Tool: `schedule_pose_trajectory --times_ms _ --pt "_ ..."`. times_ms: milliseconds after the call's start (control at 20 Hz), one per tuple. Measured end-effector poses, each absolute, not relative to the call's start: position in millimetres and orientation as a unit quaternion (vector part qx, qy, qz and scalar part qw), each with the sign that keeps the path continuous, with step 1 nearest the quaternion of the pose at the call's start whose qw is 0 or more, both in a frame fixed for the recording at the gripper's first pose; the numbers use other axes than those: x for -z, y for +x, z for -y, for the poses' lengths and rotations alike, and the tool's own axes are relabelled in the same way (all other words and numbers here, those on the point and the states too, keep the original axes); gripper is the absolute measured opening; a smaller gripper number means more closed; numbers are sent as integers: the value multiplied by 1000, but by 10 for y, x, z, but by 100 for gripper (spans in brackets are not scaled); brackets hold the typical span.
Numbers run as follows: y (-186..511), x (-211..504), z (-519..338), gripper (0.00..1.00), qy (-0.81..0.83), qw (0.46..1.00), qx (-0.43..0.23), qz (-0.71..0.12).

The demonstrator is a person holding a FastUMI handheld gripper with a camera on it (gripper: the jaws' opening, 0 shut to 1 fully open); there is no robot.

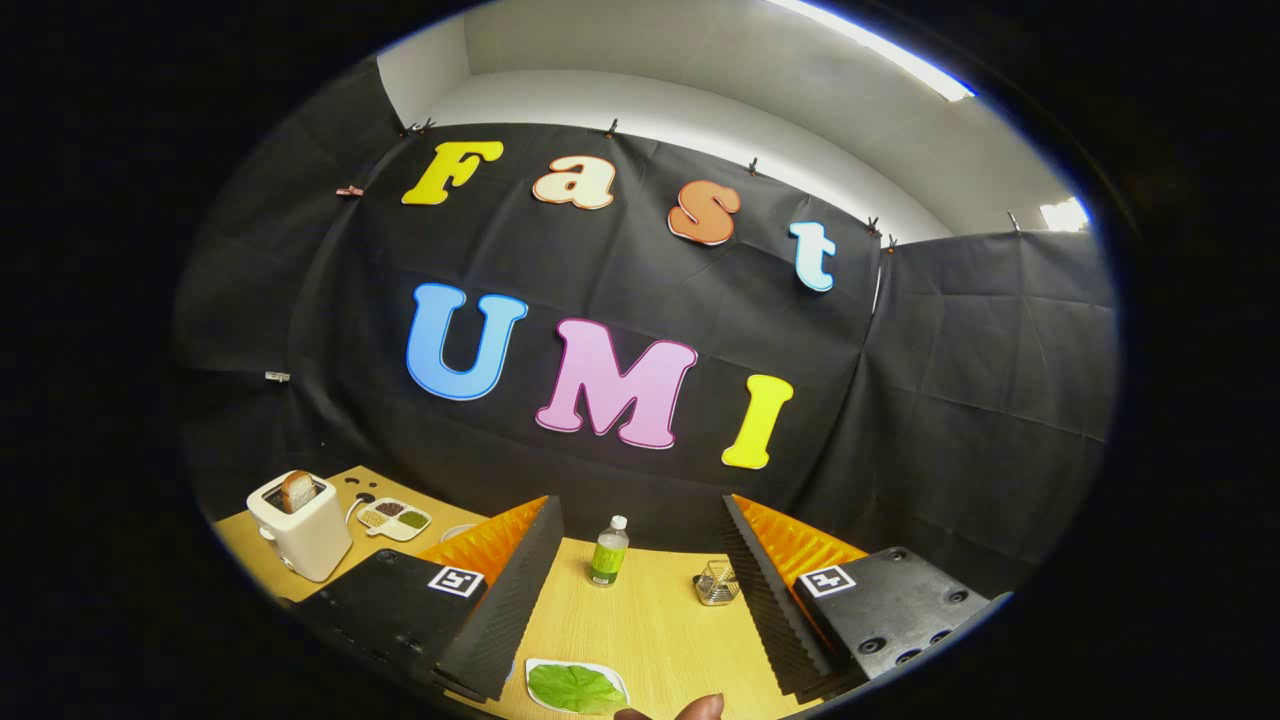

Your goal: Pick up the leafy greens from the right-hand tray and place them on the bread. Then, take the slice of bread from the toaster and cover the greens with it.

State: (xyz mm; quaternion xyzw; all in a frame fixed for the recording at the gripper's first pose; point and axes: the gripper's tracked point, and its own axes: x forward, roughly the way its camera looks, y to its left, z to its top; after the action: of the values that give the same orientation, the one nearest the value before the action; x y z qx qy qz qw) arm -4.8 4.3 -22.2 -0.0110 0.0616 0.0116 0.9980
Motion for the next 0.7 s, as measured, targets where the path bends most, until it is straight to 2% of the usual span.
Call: schedule_pose_trajectory --times_ms 350,700 --pt "-169 1168 -246 98 -42 983 -86 -158" --pt "-212 2504 -427 99 -77 936 -192 -285"
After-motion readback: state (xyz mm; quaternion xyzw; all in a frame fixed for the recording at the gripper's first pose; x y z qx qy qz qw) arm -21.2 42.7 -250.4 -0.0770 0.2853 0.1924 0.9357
